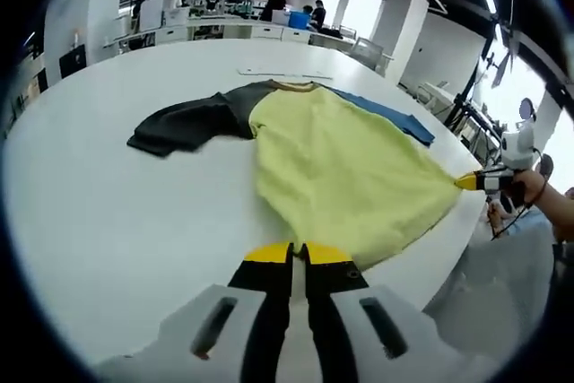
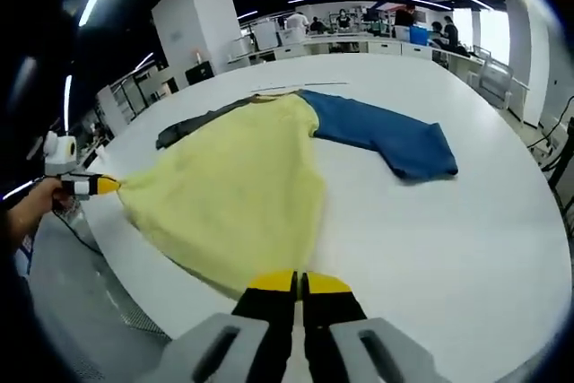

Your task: Fold the garment on the visible template until the final outline fits inside the template.

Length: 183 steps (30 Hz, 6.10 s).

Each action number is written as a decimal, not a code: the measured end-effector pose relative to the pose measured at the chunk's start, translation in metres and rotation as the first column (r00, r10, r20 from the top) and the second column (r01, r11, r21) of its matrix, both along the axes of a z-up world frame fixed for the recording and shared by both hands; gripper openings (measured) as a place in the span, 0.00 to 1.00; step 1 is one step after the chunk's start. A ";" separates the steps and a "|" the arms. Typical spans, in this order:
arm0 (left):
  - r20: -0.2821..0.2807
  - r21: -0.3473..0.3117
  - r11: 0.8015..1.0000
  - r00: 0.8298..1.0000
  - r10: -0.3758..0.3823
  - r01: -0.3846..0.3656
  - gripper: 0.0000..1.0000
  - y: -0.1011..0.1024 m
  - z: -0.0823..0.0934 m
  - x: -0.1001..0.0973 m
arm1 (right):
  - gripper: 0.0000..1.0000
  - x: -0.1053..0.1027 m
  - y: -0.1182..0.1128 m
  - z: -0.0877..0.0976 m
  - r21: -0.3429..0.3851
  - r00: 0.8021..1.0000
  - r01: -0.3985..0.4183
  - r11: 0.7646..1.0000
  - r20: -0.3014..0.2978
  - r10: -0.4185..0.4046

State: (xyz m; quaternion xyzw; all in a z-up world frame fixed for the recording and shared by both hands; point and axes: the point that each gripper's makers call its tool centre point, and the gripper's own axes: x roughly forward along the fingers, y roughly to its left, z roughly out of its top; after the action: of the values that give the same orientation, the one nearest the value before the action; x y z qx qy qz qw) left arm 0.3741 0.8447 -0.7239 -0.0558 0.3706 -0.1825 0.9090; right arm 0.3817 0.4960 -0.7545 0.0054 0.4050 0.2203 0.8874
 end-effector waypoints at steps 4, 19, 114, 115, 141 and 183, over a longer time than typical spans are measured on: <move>0.034 0.008 0.999 0.999 -0.037 0.037 0.02 -0.014 0.016 0.016 | 0.00 0.001 0.000 0.000 0.001 1.000 0.002 1.000 0.002 -0.002; 0.028 0.023 0.984 0.984 -0.176 0.176 0.02 -0.083 -0.001 0.068 | 0.00 0.003 -0.003 -0.001 0.008 1.000 0.018 1.000 0.001 -0.018; 0.072 0.305 0.854 0.884 -0.463 0.422 0.00 -0.051 0.004 0.041 | 0.00 0.002 -0.005 -0.002 0.038 0.998 0.049 0.998 -0.027 -0.048; 0.064 0.299 0.863 0.894 -0.444 0.407 0.00 -0.044 0.004 0.036 | 0.00 0.002 -0.005 -0.001 0.041 0.998 0.049 0.998 -0.026 -0.048; -0.175 0.094 0.991 0.981 -0.080 0.097 0.00 0.015 -0.022 -0.050 | 0.00 -0.011 0.001 0.004 0.018 0.998 -0.019 1.000 -0.059 0.020; 0.055 -0.048 0.998 0.997 0.050 -0.048 0.61 0.018 0.013 -0.035 | 0.22 0.012 -0.003 0.030 0.043 1.000 -0.031 0.999 0.004 0.031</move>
State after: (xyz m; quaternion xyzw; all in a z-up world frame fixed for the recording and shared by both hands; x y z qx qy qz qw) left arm 0.3391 0.8630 -0.7108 -0.0812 0.3392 -0.1703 0.9216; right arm 0.3934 0.4927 -0.7242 0.0177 0.3987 0.2426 0.8842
